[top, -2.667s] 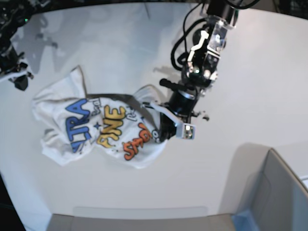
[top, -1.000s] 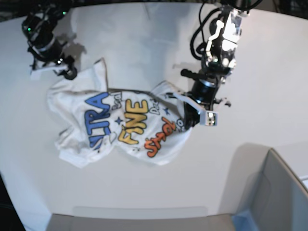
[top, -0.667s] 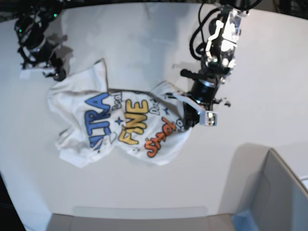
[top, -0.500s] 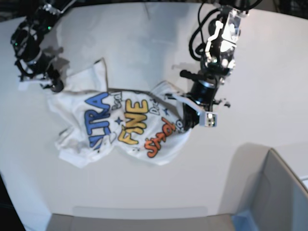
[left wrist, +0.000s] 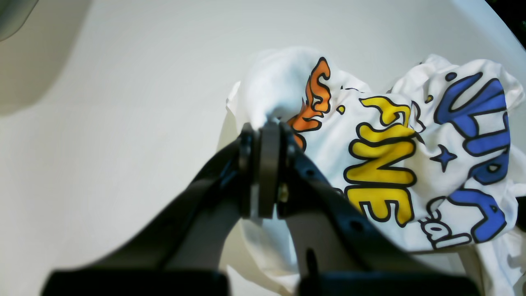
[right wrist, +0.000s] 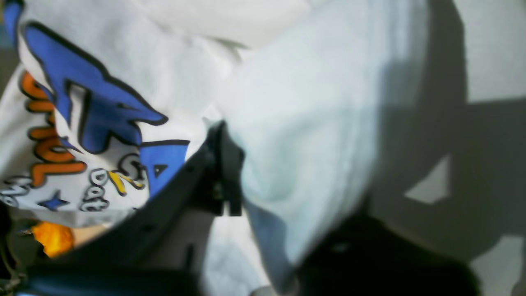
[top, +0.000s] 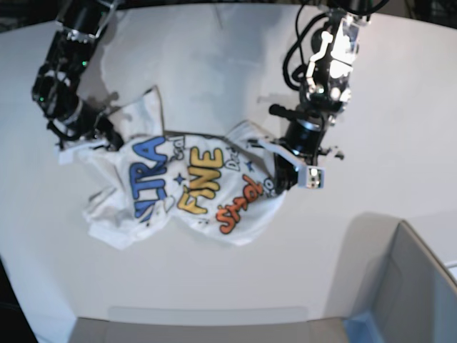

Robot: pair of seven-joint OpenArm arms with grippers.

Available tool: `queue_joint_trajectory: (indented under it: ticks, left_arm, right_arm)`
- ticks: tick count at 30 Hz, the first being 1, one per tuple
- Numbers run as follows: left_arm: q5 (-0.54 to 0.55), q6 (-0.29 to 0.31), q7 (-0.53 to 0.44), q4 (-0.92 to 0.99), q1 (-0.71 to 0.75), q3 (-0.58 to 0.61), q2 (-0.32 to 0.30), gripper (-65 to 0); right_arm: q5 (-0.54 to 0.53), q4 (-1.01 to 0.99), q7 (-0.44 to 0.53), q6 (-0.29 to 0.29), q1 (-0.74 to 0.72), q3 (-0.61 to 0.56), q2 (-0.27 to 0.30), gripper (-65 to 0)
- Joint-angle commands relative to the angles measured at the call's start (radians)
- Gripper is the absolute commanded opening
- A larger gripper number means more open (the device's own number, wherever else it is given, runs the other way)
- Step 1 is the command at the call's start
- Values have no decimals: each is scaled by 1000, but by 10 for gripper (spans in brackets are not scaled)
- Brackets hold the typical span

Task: Layout the t-shirt on the table in an organized manner, then fold the t-shirt properly
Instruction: 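Grasp the t-shirt with both grippers at opposite ends, then lift the t-shirt with both grippers and stretch it between them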

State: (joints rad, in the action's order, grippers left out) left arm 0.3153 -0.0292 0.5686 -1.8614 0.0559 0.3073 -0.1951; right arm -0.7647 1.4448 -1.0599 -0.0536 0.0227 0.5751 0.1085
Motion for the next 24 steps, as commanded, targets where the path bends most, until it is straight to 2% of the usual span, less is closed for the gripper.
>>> queue_joint_trajectory:
  ticks: [1,4,8,12,17,18,21,22,24]
  left_arm:
    - [-3,4,-29,-17,-11,-3,-2,-650]
    - [-3,4,-29,-22,-8,-38,-10,-650]
    - [-3,4,-29,-42,9,-127,-16,-650]
    - [-2,4,-29,-99,12,-211,-16,-650]
    - [-2,4,-38,-174,63,-288,-16,-650]
    - [-2,4,-40,-177,72,-296,-16,-650]
    - [-2,5,-45,-180,100,-308,-16,-650]
    - [-2,5,-58,-180,109,-316,-16,-650]
    - [-2,5,-120,-180,132,-333,-16,-650]
  right_arm:
    - [37,26,-39,-15,-7,0,18,-650]
    - [37,109,-61,-16,-16,1,30,-650]
    - [37,279,-121,-13,-56,3,86,-650]
    - [43,425,-118,-12,-94,33,125,-650]
    - [43,590,-33,-5,-93,93,141,-650]
    - [43,613,-21,11,-93,95,141,-650]
    - [35,621,25,136,-82,170,152,-650]
    - [30,621,48,180,-80,207,152,-650]
    - [-26,620,60,232,-82,268,158,-650]
